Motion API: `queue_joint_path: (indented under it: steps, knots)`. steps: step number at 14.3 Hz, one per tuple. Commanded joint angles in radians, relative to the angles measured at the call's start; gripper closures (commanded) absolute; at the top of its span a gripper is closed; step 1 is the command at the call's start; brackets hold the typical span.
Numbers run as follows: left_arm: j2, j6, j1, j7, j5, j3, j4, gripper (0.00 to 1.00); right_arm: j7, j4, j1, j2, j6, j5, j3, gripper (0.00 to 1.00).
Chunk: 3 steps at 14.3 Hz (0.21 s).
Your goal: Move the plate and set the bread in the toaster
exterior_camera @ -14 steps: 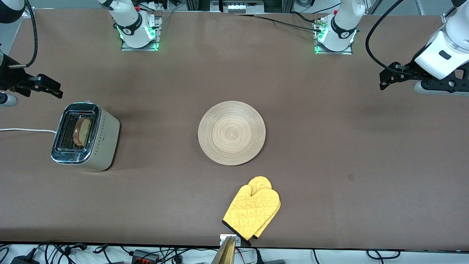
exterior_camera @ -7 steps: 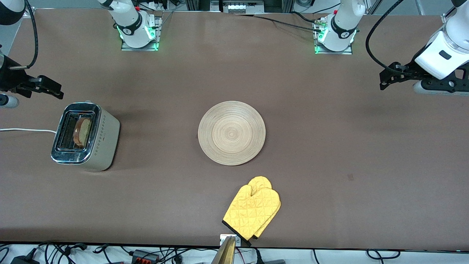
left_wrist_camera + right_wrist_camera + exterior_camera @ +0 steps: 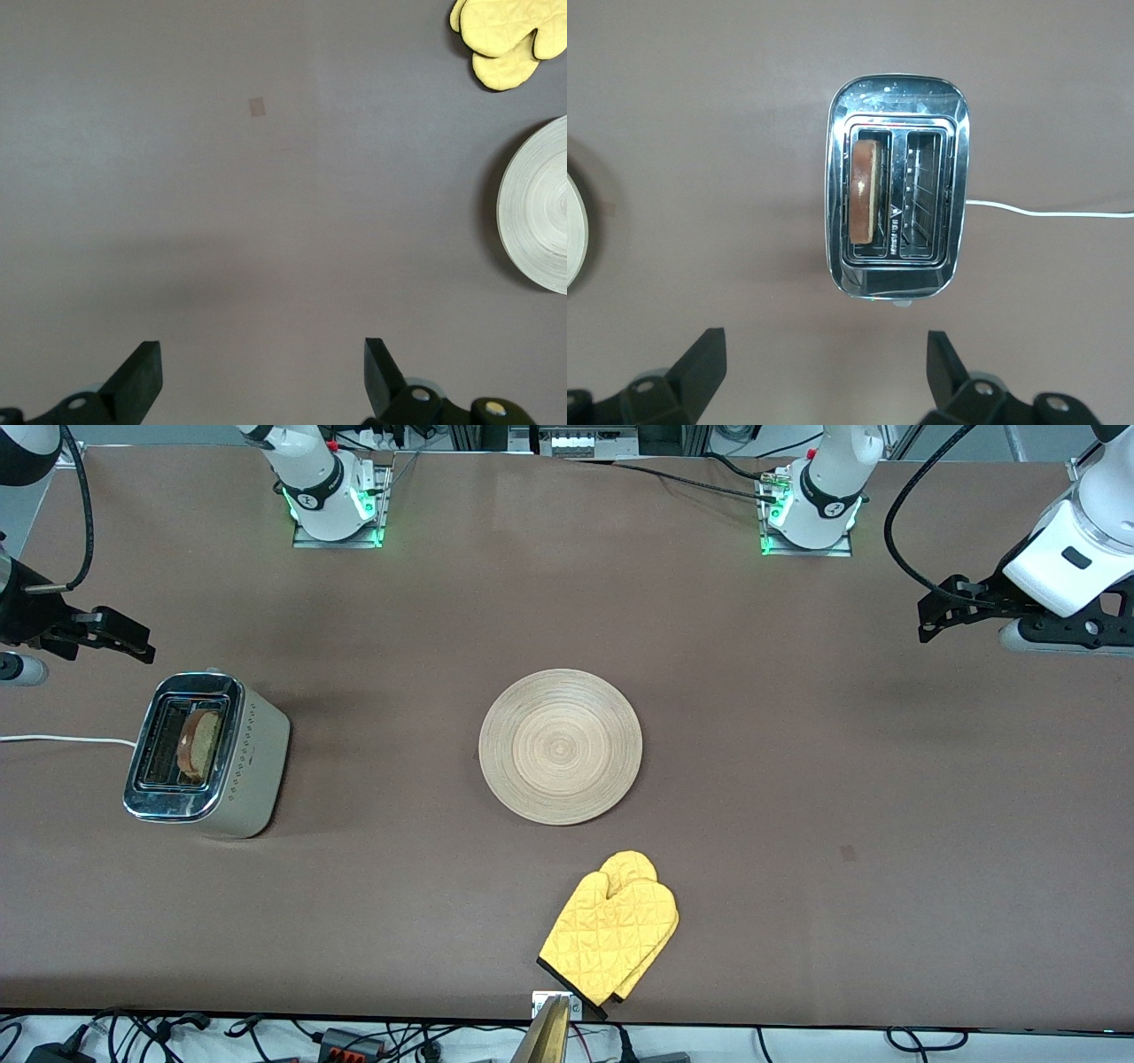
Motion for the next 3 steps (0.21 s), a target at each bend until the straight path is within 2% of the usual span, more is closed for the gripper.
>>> queue_joint_path:
  steps: [1,3]
  knots:
    - [0.0,-0.022,0.006,0.012,-0.014,-0.001,0.021,0.0,0.011,0.03,-0.012,0.018,-0.023,0.011,0.012,0.0]
    - [0.0,-0.022,0.006,0.012,-0.014,-0.001,0.021,0.0,0.011,0.028,-0.012,0.019,-0.026,0.014,0.012,0.0]
